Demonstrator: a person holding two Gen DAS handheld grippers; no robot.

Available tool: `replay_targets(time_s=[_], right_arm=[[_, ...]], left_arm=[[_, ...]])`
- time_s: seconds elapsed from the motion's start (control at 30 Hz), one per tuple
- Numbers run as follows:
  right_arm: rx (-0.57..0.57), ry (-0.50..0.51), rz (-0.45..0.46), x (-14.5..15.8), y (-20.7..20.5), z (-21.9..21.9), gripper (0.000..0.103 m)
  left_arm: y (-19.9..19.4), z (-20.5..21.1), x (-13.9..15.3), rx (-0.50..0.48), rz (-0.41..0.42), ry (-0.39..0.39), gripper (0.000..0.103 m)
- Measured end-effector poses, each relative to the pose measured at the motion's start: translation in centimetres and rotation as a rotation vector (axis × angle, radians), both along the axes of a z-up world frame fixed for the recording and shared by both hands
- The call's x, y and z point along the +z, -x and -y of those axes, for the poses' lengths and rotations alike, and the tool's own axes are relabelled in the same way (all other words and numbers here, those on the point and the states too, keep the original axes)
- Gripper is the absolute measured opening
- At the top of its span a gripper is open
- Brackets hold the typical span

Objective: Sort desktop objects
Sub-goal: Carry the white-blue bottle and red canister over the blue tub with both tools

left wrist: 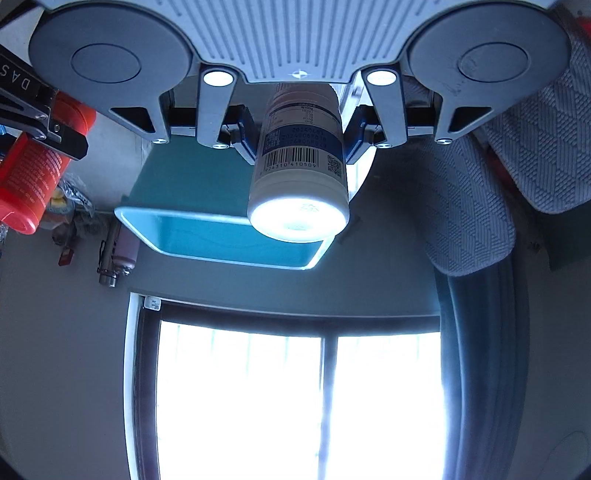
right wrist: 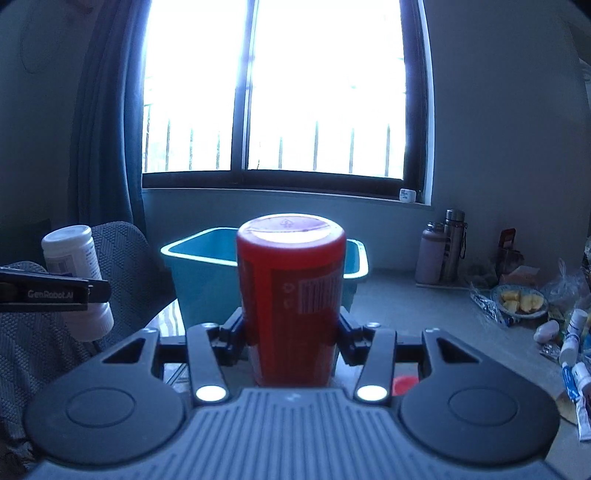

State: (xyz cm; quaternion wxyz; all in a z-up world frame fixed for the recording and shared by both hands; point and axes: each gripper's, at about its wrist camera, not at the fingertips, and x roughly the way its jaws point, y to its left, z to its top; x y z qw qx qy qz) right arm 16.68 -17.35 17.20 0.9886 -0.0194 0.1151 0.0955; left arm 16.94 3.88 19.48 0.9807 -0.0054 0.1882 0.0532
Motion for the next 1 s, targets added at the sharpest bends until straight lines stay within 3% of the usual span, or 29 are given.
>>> replay_targets(time_s=[0.47,0.73,1.0], right_arm=[[0.119,-0.003,0.095,4.0,-12.0,1.3,0.049],[0.093,-0.026,0.082,4.2,-16.6,0.8,0.049],[0.019,-0.024,-0.011,2.3,-21.1,-0.3,0.049]], left_arm=[[-13.4,3.7,5.2,0.066,0.056,0.01,0.049],[-19.4,4.0,5.3,0.025,0.017,-0.009,0.049],[-25.2,2.8,2.8,-0.045,-0.059,0.008,0.049]])
